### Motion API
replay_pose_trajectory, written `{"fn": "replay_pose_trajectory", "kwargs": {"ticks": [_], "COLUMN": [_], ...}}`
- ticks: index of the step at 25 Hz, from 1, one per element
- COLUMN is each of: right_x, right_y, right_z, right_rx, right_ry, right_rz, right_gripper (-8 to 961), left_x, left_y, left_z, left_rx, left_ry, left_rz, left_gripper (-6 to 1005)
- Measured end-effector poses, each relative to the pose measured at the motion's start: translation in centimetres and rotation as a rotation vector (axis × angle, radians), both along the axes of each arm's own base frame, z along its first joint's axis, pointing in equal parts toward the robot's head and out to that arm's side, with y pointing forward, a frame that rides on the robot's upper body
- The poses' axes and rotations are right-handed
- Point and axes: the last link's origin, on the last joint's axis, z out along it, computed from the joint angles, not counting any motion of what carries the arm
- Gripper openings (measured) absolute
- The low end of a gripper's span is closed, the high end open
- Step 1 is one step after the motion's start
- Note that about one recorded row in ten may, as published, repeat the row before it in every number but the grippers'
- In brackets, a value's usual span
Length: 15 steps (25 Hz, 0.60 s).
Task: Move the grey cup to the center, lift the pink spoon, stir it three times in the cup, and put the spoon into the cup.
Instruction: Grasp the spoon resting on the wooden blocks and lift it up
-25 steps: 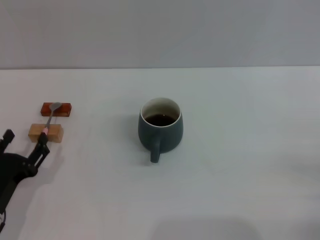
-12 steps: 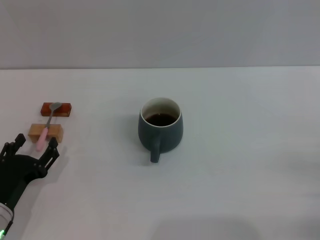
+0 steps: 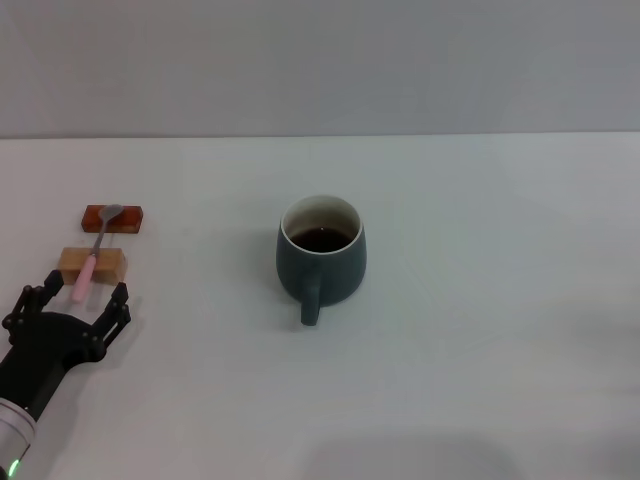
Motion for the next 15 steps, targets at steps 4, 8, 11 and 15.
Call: {"fn": "replay_pose_trajectory", "kwargs": {"ticks": [4, 8, 11, 15], "right_x": [0.0, 0.0, 0.0, 0.0], "right_y": [0.0, 0.0, 0.0, 0.0], "right_z": [0.0, 0.0, 0.0, 0.0], "right_rx": [0.000, 0.000, 0.000, 0.000], "right_ry": [0.001, 0.001, 0.001, 0.001], "right_rz": [0.000, 0.000, 0.000, 0.001], "right_gripper": [-1, -1, 0, 0], "left_x": [-0.1, -0.1, -0.1, -0.1], "left_y": [0.4, 0.8, 1.0, 1.2], "left_z": [-0.1, 0.0, 0.0, 0.1], "left_rx": [-0.009, 0.000, 0.006, 0.007], "left_ry": [0.001, -0.005, -0.009, -0.011], "left_rz": [0.015, 0.032, 0.034, 0.040], "left_gripper": [833, 833, 834, 834]}}
